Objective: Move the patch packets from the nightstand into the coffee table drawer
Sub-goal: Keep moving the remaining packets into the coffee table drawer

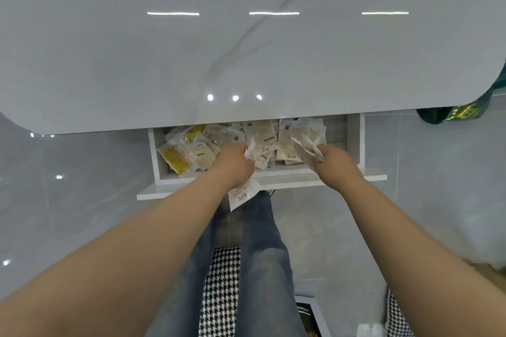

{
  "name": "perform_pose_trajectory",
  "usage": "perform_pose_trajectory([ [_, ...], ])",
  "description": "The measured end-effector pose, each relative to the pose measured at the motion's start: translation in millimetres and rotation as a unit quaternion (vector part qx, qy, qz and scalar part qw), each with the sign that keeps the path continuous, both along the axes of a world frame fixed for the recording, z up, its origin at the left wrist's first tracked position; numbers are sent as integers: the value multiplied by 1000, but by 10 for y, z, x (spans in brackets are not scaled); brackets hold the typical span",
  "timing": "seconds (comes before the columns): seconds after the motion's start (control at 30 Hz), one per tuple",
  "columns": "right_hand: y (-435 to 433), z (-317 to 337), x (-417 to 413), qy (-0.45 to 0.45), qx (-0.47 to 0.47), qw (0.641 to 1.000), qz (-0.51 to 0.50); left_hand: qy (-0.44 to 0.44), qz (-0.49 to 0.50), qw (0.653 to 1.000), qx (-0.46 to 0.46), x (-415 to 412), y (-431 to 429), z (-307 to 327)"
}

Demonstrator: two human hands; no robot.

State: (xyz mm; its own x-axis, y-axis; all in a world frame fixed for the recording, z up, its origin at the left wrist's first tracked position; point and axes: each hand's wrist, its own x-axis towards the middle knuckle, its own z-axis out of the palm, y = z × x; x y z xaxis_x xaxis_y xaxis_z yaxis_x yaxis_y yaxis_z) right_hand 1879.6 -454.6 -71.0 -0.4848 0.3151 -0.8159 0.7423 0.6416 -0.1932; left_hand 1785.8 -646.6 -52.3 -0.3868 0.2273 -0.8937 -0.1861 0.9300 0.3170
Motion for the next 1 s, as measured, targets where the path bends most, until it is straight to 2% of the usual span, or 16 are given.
perform_pose_trajectory([
  [0.23, 324, -513, 155, -11, -13, 998, -64, -3, -45, 999, -7, 100, 510, -506],
  [0.5, 659, -876, 85, -1, -19, 998, -61, -7, -58, 998, 2, 143, 923, -1023],
  [1.0, 829, -1092, 78, 25, 20, 996, -83, 7, -65, 998, -5, 95, 1099, -1289],
])
